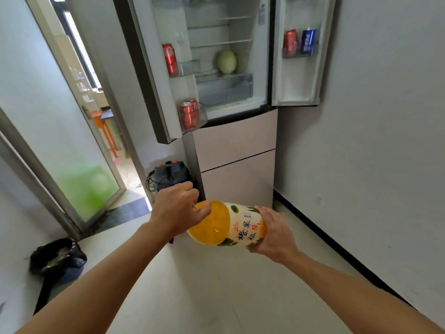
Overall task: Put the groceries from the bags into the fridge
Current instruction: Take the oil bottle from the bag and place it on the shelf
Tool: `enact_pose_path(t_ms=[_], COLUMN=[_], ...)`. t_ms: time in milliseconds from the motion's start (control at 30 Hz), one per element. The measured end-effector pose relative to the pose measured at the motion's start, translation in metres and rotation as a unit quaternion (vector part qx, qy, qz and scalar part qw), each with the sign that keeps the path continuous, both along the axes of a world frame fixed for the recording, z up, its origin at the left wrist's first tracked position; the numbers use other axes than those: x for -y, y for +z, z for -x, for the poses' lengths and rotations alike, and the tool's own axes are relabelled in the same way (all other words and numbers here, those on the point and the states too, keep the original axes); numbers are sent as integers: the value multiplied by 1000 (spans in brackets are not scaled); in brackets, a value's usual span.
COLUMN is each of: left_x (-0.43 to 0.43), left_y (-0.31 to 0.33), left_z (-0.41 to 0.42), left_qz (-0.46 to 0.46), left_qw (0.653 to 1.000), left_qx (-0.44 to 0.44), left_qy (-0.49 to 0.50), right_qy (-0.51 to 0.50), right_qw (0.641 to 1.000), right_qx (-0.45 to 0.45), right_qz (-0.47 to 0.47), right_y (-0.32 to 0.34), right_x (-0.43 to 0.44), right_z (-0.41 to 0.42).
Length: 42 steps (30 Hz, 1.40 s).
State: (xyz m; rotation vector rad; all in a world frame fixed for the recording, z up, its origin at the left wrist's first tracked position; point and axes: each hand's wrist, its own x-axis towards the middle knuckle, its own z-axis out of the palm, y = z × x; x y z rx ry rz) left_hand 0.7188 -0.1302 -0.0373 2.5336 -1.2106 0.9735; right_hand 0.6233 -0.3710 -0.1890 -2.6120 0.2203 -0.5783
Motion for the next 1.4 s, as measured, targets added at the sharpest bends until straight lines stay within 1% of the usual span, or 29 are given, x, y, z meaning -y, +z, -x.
enact_pose_path(t_ms=[100,233,333,500,633,833,1067,1200,1400], left_x=[36,96,147,223,263,307,349,371,399], left_y=[3,14,25,53,74,97,98,114,125], left_z=[-50,-114,-167,-250,-299,-380,-506,-571,-646], left_qz=[11,36,53,77,93,121,167,190,214], left_qw=[999,997,995,992,989,982,972,964,959], left_qx=[16,39,53,75,93,128,156,182,184], left_qy=[-26,-47,-59,-60,-74,-75,-57,-22,23], right_qy=[-19,-34,-33,-25,-5,40,83,99,145], right_qw=[1000,999,998,997,993,983,953,947,933], right_qx=[-8,3,29,45,72,94,133,139,138], right_qz=[11,28,34,55,93,155,261,271,299], right_y=[10,22,36,77,112,164,218,246,284], right_x=[38,101,156,243,299,358,417,438,452], right_z=[-39,-100,-156,-253,-324,-430,-582,-665,-785])
